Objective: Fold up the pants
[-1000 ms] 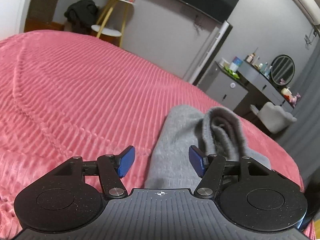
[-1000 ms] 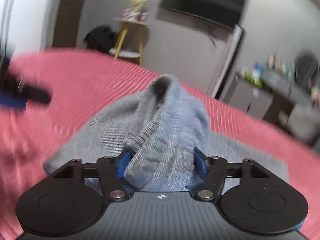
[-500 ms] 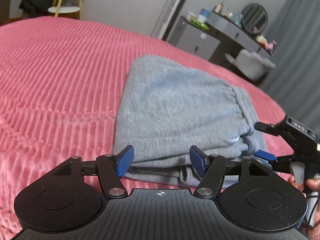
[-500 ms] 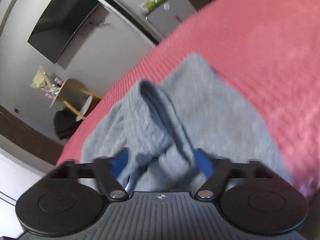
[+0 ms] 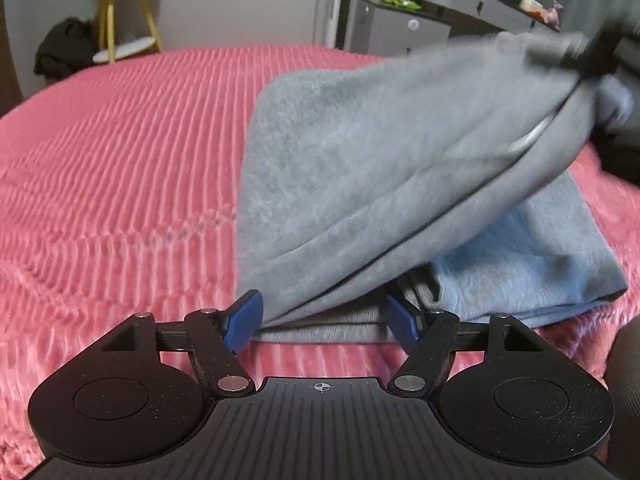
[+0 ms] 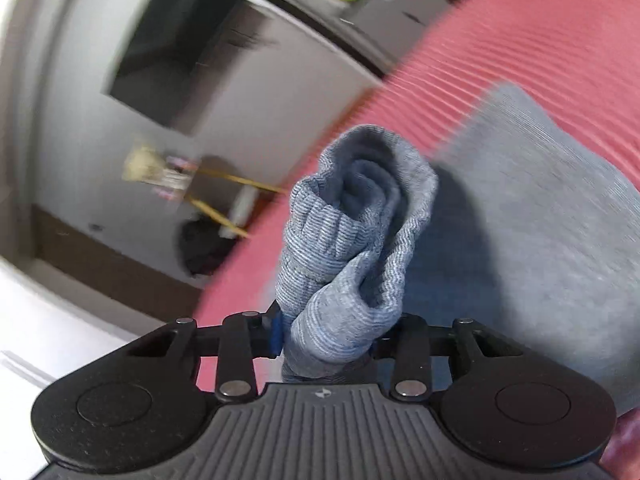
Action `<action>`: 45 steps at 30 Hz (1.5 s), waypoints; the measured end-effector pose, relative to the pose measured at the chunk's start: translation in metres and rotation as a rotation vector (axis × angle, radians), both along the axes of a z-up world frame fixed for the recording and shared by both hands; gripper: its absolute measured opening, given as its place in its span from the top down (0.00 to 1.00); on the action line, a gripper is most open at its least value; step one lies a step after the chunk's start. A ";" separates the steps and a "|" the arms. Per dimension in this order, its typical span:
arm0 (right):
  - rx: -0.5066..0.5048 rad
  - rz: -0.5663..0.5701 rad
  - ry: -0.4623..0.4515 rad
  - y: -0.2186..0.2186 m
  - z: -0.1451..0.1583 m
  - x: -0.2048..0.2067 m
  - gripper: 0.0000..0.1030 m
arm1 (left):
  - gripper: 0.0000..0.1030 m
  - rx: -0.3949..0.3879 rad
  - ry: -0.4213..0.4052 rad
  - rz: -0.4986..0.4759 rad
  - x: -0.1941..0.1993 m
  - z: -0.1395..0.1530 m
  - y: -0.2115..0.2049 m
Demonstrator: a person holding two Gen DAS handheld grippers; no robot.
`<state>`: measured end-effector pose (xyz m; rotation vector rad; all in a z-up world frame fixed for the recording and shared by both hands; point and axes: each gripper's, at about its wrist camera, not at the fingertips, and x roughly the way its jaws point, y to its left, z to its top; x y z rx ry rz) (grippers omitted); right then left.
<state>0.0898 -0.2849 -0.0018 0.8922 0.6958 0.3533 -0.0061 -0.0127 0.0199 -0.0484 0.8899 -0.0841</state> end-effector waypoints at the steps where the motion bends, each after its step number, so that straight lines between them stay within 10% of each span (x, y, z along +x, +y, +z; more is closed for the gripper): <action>1: 0.026 0.006 -0.034 -0.001 0.010 -0.005 0.65 | 0.31 0.003 -0.015 0.015 -0.001 0.000 0.001; 7: 0.060 0.004 -0.145 -0.021 0.034 -0.028 0.65 | 0.84 -0.152 0.010 0.157 0.001 -0.001 0.033; 11: -0.114 -0.060 -0.080 -0.038 0.012 -0.029 0.64 | 0.84 -0.216 -0.106 0.111 -0.018 0.015 0.034; 15: -0.334 -0.105 0.089 -0.048 -0.039 -0.018 0.56 | 0.66 -0.119 -0.021 0.042 -0.017 0.007 0.014; 23: -0.131 -0.146 0.109 -0.066 -0.058 -0.012 0.23 | 0.46 -0.012 0.041 0.076 -0.009 -0.006 0.007; 25: -0.114 -0.176 0.116 -0.072 -0.068 -0.017 0.27 | 0.49 -0.012 0.046 0.081 -0.008 -0.009 0.007; 27: -0.166 -0.198 0.094 -0.070 -0.066 -0.018 0.56 | 0.55 -0.023 0.047 0.077 -0.006 -0.010 0.003; 30: -0.226 -0.183 0.051 -0.061 -0.051 -0.023 0.57 | 0.81 -0.049 0.039 0.069 -0.001 -0.010 0.002; 35: -0.163 -0.189 -0.067 -0.061 -0.014 -0.032 0.59 | 0.85 -0.105 -0.090 0.070 -0.018 0.006 0.007; 38: -0.141 -0.209 -0.091 -0.066 -0.003 -0.034 0.58 | 0.80 -0.133 -0.091 0.081 -0.018 0.006 0.010; 41: -0.148 -0.203 -0.081 -0.067 -0.005 -0.033 0.58 | 0.49 -0.105 -0.016 0.056 -0.013 -0.002 0.004; 45: -0.144 -0.203 -0.030 -0.069 -0.018 -0.035 0.58 | 0.47 -0.006 -0.017 0.010 -0.014 -0.005 -0.012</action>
